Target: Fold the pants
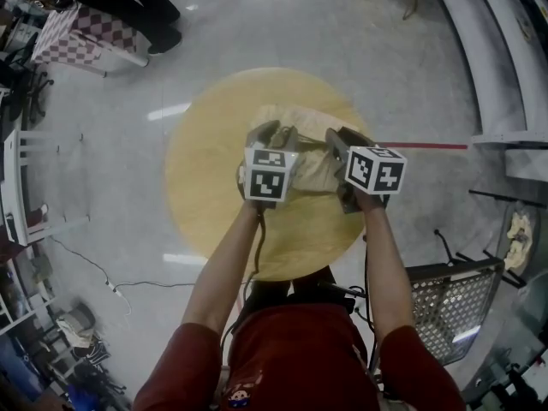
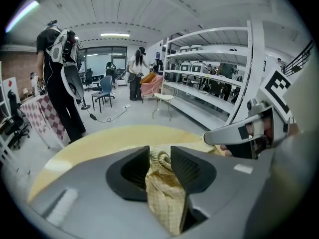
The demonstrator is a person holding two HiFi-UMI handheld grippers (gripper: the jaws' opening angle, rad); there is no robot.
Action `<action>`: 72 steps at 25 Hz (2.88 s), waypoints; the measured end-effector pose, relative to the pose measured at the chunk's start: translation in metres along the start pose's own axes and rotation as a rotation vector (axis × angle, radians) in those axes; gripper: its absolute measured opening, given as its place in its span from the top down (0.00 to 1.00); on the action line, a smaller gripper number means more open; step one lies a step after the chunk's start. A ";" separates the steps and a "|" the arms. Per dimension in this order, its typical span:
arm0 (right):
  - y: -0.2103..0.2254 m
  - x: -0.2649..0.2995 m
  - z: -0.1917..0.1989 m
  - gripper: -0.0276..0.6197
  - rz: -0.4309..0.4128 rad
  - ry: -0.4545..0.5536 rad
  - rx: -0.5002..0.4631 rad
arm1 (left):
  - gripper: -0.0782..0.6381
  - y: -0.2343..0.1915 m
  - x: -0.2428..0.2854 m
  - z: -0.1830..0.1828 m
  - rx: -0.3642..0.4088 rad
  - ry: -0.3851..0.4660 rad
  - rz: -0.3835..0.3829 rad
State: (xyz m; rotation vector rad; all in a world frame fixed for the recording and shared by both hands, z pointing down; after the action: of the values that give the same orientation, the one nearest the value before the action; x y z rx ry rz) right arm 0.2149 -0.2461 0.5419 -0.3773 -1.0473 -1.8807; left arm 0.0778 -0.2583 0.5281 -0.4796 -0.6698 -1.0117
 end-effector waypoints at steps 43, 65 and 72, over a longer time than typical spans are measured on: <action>0.003 0.002 0.030 0.96 0.173 -0.084 -0.235 | 0.88 0.017 0.000 0.024 -0.013 -0.016 -0.006; 0.023 0.040 -0.005 0.96 0.149 -0.101 -0.209 | 0.88 -0.006 0.034 0.002 -0.018 -0.033 -0.037; 0.018 0.027 -0.007 0.96 0.172 -0.038 -0.178 | 0.88 -0.008 0.019 -0.005 -0.037 0.014 -0.044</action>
State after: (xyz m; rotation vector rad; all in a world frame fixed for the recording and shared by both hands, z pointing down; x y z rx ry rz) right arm 0.2168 -0.2711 0.5641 -0.5901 -0.8464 -1.8223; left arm 0.0787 -0.2769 0.5390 -0.4915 -0.6528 -1.0694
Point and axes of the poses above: the fingertips, and each gripper's own axes: x forward along the fingers, y to its right, z out of its underside, the point moved 3 cm from there along -x, backward along the fingers, and after that the axes turned 3 degrees about -y, right-handed, at the moved point
